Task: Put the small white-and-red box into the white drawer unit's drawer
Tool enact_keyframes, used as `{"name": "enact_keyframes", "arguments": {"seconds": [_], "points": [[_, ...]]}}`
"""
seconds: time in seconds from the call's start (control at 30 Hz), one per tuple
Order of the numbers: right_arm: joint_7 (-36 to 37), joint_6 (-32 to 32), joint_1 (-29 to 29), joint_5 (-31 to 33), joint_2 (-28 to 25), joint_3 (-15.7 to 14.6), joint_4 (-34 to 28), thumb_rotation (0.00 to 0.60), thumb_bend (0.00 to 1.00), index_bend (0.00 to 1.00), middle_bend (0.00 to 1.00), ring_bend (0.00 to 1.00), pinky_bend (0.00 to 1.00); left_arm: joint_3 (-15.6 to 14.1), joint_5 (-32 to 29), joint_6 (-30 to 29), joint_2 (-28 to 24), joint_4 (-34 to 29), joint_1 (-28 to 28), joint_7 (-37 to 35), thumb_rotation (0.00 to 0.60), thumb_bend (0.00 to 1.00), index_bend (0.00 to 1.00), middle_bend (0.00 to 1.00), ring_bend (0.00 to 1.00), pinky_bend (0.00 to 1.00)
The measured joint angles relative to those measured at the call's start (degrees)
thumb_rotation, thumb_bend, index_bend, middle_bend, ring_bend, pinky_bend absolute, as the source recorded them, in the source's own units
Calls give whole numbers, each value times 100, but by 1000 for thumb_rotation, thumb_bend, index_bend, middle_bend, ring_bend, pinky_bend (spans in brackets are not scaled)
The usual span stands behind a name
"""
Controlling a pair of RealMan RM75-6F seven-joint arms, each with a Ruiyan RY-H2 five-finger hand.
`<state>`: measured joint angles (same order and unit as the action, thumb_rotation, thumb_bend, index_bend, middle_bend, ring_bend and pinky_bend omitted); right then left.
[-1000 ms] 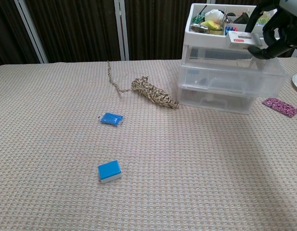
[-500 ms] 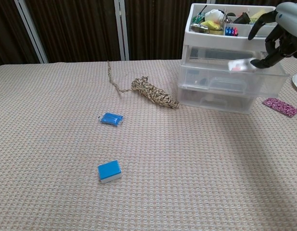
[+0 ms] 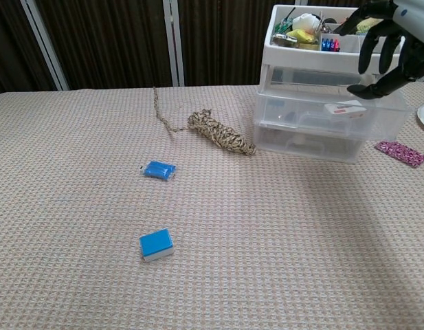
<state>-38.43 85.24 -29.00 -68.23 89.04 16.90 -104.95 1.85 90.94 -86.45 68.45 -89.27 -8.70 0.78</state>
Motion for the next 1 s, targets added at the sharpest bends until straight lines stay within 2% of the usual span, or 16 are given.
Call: {"name": "enact_keyframes", "arguments": {"seconds": [0.1, 0.17, 0.27, 0.37, 0.43, 0.67, 0.83, 1.0], "points": [[415, 100, 98, -801, -138, -327, 112, 600, 167, 262, 259, 212, 394, -3, 4, -1, 2, -1, 1, 4, 600, 240, 34, 0, 0, 0], [634, 171, 160, -1324, -240, -553, 249, 600, 165, 248, 165, 89, 222, -4, 8, -5, 3, -4, 2, 8, 600, 241, 35, 0, 0, 0], [928, 293, 283, -2204, -456, -1004, 600, 600, 160, 190, 66, 10, 109, -4, 12, -11, 7, -8, 4, 17, 600, 240, 35, 0, 0, 0], [1140, 391, 437, -2917, -694, -1518, 1046, 600, 157, 106, 5, 0, 21, -6, 13, -15, 17, -10, 7, 39, 600, 241, 35, 0, 0, 0], [1130, 429, 536, -3202, -805, -1761, 1363, 600, 157, 79, 0, 0, 1, -6, 15, -20, 25, -11, 9, 54, 600, 241, 35, 0, 0, 0], [237, 460, 807, -3604, -791, -2053, 2093, 600, 156, 37, 0, 0, 0, 3, 28, -52, 39, 0, 13, 62, 600, 240, 35, 0, 0, 0], [-479, 414, 993, -3731, -439, -2089, 2770, 600, 156, 37, 0, 0, 0, 8, 32, -62, 43, 9, 15, 42, 600, 239, 35, 0, 0, 0], [-760, 301, 1032, -3805, -186, -2059, 3076, 600, 157, 37, 0, 0, 0, 8, 33, -59, 38, 14, 12, 18, 600, 240, 35, 0, 0, 0]]}}
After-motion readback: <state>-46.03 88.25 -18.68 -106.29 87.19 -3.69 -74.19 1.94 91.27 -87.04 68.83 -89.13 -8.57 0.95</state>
